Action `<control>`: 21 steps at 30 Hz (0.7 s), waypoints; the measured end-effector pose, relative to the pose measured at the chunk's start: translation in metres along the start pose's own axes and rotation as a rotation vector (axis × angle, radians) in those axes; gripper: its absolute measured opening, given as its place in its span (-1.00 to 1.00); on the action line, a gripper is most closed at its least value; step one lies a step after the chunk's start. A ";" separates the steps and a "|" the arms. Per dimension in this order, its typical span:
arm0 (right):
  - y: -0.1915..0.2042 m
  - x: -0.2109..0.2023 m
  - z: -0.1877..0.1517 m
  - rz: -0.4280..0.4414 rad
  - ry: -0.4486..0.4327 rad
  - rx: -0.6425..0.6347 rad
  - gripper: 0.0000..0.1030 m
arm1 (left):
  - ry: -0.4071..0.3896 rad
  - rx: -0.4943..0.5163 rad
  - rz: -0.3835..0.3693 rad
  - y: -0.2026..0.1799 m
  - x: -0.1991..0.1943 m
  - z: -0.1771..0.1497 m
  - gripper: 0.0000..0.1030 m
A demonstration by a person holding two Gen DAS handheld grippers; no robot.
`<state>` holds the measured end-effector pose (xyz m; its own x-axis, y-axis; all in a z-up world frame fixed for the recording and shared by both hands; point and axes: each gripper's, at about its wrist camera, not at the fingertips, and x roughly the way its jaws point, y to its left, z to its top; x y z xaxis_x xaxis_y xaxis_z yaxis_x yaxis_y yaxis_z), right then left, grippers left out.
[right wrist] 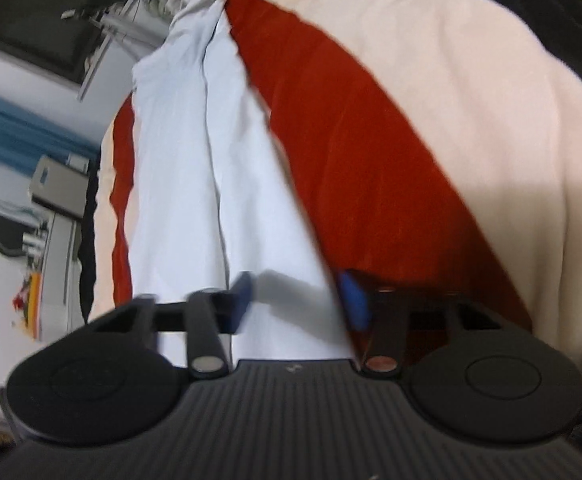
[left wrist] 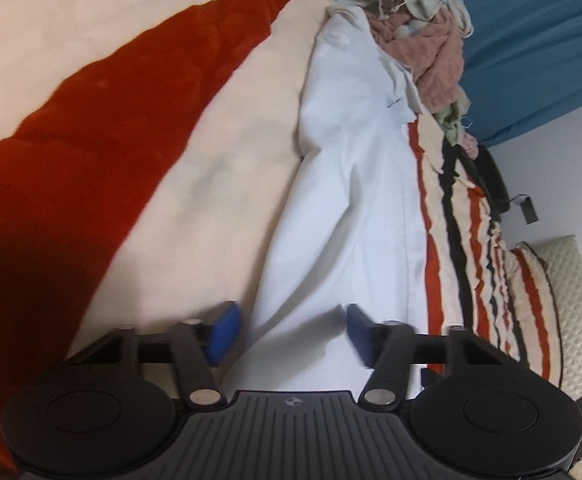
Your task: Fold clothes
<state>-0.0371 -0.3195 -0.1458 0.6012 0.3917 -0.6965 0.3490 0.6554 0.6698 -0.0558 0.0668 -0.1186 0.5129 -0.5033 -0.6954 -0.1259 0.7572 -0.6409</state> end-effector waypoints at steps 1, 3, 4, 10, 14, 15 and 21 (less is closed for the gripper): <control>0.000 -0.002 -0.002 0.003 0.002 0.000 -0.30 | 0.005 -0.008 -0.005 0.002 -0.002 -0.002 -0.33; 0.000 -0.006 -0.009 0.014 0.002 0.002 -0.33 | 0.008 -0.019 -0.023 0.004 -0.006 -0.006 -0.78; -0.001 -0.007 -0.011 0.012 0.000 0.005 -0.39 | 0.005 -0.022 -0.031 0.004 -0.008 -0.008 -0.84; -0.005 -0.009 -0.020 0.008 0.001 0.033 -0.40 | -0.003 -0.053 -0.055 0.005 -0.018 -0.017 -0.76; -0.005 -0.005 -0.020 -0.004 0.000 0.046 -0.41 | 0.049 -0.111 -0.035 0.012 -0.010 -0.019 -0.34; -0.004 -0.005 -0.021 -0.009 -0.003 0.041 -0.41 | 0.055 -0.118 -0.039 0.013 -0.009 -0.019 -0.27; -0.002 -0.003 -0.022 -0.041 0.007 0.012 -0.40 | 0.085 -0.110 -0.048 0.013 -0.003 -0.021 -0.29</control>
<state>-0.0557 -0.3079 -0.1511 0.5810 0.3695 -0.7252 0.3815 0.6634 0.6437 -0.0769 0.0694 -0.1310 0.4475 -0.5751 -0.6848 -0.1971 0.6835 -0.7028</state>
